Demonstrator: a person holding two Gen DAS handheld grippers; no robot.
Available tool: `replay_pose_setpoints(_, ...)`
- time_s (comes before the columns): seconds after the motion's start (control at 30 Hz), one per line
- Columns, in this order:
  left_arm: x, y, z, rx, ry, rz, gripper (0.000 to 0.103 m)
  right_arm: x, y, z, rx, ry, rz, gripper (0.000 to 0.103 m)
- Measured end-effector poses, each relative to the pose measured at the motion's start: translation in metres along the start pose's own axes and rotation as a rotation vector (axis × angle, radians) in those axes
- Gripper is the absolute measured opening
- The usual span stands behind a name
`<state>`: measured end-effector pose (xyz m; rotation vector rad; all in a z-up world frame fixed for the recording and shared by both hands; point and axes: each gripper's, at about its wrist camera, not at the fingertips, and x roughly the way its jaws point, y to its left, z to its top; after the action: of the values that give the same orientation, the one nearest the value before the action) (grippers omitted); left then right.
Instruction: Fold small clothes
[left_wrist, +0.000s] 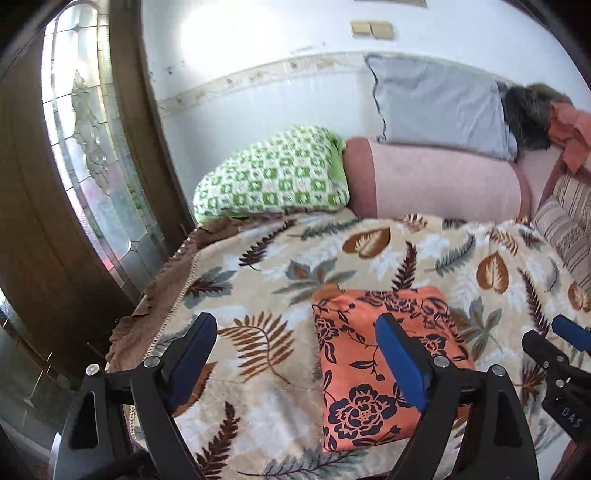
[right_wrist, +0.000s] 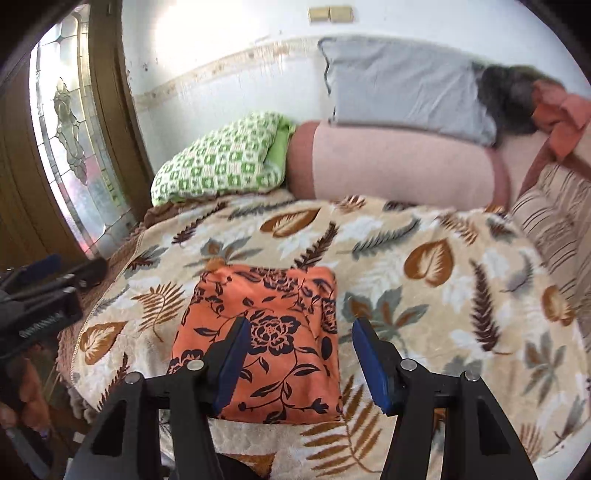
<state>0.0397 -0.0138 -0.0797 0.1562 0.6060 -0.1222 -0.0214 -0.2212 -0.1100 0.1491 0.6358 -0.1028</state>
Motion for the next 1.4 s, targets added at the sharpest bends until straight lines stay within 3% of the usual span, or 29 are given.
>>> replay_pose_setpoints(0.1,-0.019,0.01,0.002,-0.024,-0.047,0.014,0.088,-0.019,0.008,0.002,0.002,-0.059,-0.01,0.069)
replay_pose_setpoints(0.23,-0.04,0.02,0.003,-0.047,-0.095,0.027,0.096,-0.037,0.019,0.004,-0.003,-0.121,-0.026,0.069)
replay_pose_setpoints(0.37,-0.053,0.028,0.005,-0.061,-0.13,0.034,0.097,-0.048,0.025,0.006,-0.003,-0.148,-0.026,0.069)
replay_pose_setpoints(1.4,-0.051,0.034,0.011,-0.064,-0.118,0.022,0.098,-0.035,0.041,0.008,-0.067,-0.132,-0.011,0.069)
